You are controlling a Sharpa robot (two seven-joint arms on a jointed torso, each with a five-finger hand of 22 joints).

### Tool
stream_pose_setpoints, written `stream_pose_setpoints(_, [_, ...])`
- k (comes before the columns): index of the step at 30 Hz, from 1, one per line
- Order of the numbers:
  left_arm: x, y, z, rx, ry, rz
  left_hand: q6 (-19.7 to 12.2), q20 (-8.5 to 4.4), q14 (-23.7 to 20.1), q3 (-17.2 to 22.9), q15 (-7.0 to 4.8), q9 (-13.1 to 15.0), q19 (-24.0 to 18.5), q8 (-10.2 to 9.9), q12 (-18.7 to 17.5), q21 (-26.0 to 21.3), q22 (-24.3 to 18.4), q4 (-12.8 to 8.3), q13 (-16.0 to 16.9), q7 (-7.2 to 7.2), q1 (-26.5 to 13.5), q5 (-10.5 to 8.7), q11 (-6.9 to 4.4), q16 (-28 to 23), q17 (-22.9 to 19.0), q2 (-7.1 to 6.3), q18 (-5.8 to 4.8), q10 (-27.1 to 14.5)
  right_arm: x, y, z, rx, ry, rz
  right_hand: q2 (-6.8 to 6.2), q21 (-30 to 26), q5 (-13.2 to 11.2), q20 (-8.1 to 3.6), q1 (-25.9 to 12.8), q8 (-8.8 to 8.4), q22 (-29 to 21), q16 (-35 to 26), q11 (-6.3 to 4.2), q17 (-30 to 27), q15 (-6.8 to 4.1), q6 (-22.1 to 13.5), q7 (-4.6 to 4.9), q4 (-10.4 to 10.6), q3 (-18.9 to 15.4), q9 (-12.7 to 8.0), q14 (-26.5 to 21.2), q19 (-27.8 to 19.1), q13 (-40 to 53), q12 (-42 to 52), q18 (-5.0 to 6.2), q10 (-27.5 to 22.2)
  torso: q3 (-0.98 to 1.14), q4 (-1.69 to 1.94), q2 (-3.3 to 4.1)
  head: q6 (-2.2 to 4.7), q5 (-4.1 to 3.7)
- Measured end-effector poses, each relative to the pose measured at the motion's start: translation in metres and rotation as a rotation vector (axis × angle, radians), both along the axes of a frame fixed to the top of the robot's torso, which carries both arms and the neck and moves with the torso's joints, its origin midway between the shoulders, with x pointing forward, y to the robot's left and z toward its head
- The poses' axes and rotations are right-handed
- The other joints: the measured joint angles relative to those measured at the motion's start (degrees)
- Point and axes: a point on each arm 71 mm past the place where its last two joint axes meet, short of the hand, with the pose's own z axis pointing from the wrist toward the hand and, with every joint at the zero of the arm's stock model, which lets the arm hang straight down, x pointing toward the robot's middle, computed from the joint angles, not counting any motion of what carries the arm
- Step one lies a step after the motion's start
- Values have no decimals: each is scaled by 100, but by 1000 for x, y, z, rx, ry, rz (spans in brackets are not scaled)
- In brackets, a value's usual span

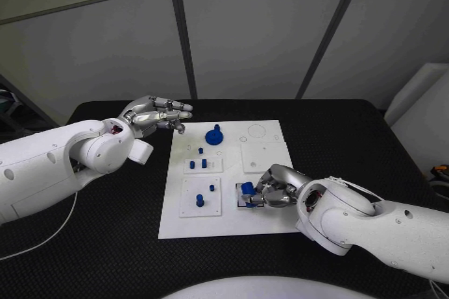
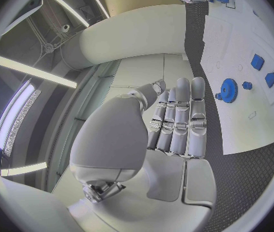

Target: Assemble the parts on the task board

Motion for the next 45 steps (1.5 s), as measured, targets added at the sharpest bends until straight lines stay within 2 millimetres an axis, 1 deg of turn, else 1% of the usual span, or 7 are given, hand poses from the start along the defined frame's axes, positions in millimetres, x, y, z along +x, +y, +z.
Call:
stream_pose_setpoints(6, [0, 0, 0, 0, 0, 0, 0, 0, 0, 0, 0, 0, 0, 0, 0, 0, 0, 0, 0, 0, 0, 0, 0, 0, 0, 0, 0, 0, 0, 2, -1, 0, 0, 3, 6, 0, -228, -22, -68, 38, 0, 0, -19, 0, 0, 75, -60, -13, -51, 69, 0, -22, 0, -30, 0, 19, 2, -3, 1, -3, 21])
stream_pose_setpoints(11, [0, 0, 0, 0, 1, -2, 0, 0, 0, 0, 0, 0, 0, 0, 0, 0, 0, 0, 0, 0, 0, 0, 0, 0, 0, 0, 0, 0, -1, 3, -2, -1, 2, 6, -95, -26, -887, -22, -380, 105, -19, 0, -20, 0, 0, 153, -128, -5, -72, 177, 0, -22, -1, -66, 0, 18, 2, -7, 2, -7, 24])
stream_pose_setpoints(15, [0, 0, 0, 0, 2, -4, 0, 0, 0, 0, 0, 0, 0, 0, 0, 0, 0, 0, 0, 0, 0, 0, 0, 0, 1, 0, 0, 0, 0, 2, -3, -4, -1, 4, -410, -60, -1740, -22, -695, 134, -55, 0, -19, 0, 0, 87, -111, 14, -12, 239, 0, -22, 0, -165, 0, 19, 2, -7, 2, -9, 24])
stream_pose_setpoints(20, [0, 0, 0, 0, 3, -5, 0, 0, 0, 0, 0, 0, 0, 0, 0, 0, -2, 0, 0, 0, 0, 0, 0, 0, 1, 0, 0, 0, 1, 2, -3, -5, -7, 2, -687, -89, -2304, -43, -971, 134, -104, 0, -17, 0, 0, 17, -80, 17, 52, 300, 0, -44, 0, -267, 1, -23, 2, -9, 2, -15, 23])
stream_pose_setpoints(32, [0, -1, 0, 0, 6, -9, 0, 0, -16, 0, 16, 0, 0, 0, 1, -23, -6, 0, 0, 0, 0, 0, -1, 0, -4, 0, 0, 1, 0, 3, 0, 5, -29, 3, -686, -115, -2256, -43, -971, 156, -123, 0, -17, -1, 1, -2, -99, 12, 154, 347, 0, -44, -1, -276, 1, -23, 1, -12, -5, -16, 22])
stream_pose_setpoints(38, [0, 0, -1, 1, 8, -10, 0, 0, -16, 0, 16, 0, 0, 0, 24, -23, -6, 0, 0, 0, 0, 0, -22, 0, -4, 0, 0, -20, -1, 1, 2, 12, -44, 8, -396, -115, -1843, -43, 208, 200, -75, 0, -17, -1, 1, -21, -118, -273, 482, 438, 0, -44, -1, -276, 1, -23, 2, -12, -7, -9, 17])
stream_pose_setpoints(45, [-1, 0, -1, 2, 10, -11, 0, 0, -16, 0, 16, 0, 0, 0, 24, -23, -6, 0, 0, 0, 0, 0, 1, 0, -5, 0, 0, -43, 0, 0, 2, 11, -59, 9, -254, -115, -1865, -43, 459, 223, -44, 0, -39, -1, 1, -21, -118, -344, 518, 475, 0, -44, -1, -243, 2, -1, 2, -12, -7, -9, 13])
